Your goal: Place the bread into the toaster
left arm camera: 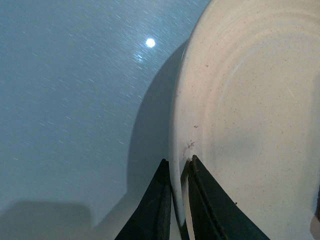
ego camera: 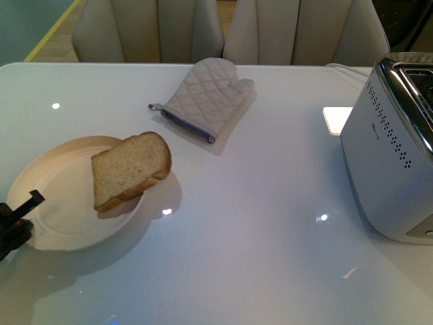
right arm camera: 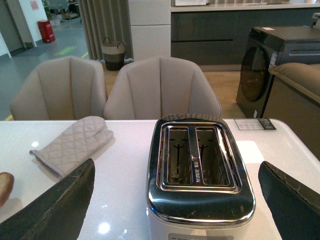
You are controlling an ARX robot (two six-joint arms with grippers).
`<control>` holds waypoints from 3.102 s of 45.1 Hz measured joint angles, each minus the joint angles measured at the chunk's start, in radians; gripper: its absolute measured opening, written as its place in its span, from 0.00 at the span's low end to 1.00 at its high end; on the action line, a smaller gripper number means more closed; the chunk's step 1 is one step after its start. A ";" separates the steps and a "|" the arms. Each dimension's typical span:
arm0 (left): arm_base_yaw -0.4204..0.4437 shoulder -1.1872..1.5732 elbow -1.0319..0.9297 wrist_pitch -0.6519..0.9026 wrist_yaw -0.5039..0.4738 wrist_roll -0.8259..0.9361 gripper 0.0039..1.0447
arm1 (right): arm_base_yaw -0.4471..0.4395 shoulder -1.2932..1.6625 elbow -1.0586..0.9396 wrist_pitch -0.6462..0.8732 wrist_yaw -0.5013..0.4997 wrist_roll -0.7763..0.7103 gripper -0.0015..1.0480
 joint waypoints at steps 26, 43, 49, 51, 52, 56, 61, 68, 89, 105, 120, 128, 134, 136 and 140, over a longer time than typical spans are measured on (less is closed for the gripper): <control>-0.248 -0.005 -0.045 0.038 0.014 -0.049 0.17 | 0.000 0.000 0.000 0.000 0.000 0.000 0.91; -0.150 -0.322 -0.224 0.103 -0.034 0.026 0.78 | 0.000 0.000 0.000 0.000 0.000 0.000 0.91; -0.122 -0.576 -0.299 0.063 -0.013 0.051 0.95 | 0.000 0.000 0.000 0.000 0.000 0.000 0.91; -0.120 -0.653 -0.313 0.039 -0.010 0.055 0.93 | 0.000 0.000 0.000 0.000 0.000 0.000 0.91; -0.120 -0.690 -0.319 0.028 -0.007 0.055 0.93 | 0.000 0.000 0.000 0.000 0.000 0.000 0.91; -0.124 -0.818 -0.331 -0.013 -0.001 0.058 0.94 | 0.000 0.000 0.000 0.000 0.000 0.000 0.91; -0.138 -0.880 -0.342 -0.028 -0.011 0.058 0.94 | 0.000 0.000 0.000 0.000 0.000 0.000 0.91; -0.158 -0.930 -0.366 -0.036 -0.019 0.059 0.94 | 0.000 0.000 0.000 0.000 0.000 0.000 0.91; -0.137 -1.055 -0.558 0.380 -0.042 0.475 0.28 | 0.000 0.000 0.000 0.000 0.000 0.000 0.91; -0.137 -1.483 -0.578 0.016 -0.042 0.524 0.03 | 0.000 0.000 0.000 0.000 0.000 0.000 0.91; -0.137 -1.874 -0.576 -0.387 -0.042 0.528 0.03 | 0.000 0.000 0.000 0.000 0.000 0.000 0.91; -0.137 -1.980 -0.576 -0.487 -0.042 0.529 0.03 | 0.000 0.000 0.000 0.000 0.000 0.000 0.91; -0.137 -2.040 -0.576 -0.544 -0.042 0.530 0.03 | 0.000 0.000 0.000 0.000 0.000 0.000 0.91; -0.137 -2.057 -0.576 -0.560 -0.042 0.530 0.03 | 0.000 0.000 0.000 0.000 0.000 0.000 0.91; -0.137 -2.090 -0.576 -0.591 -0.042 0.530 0.03 | 0.000 0.000 0.000 0.000 0.000 0.000 0.91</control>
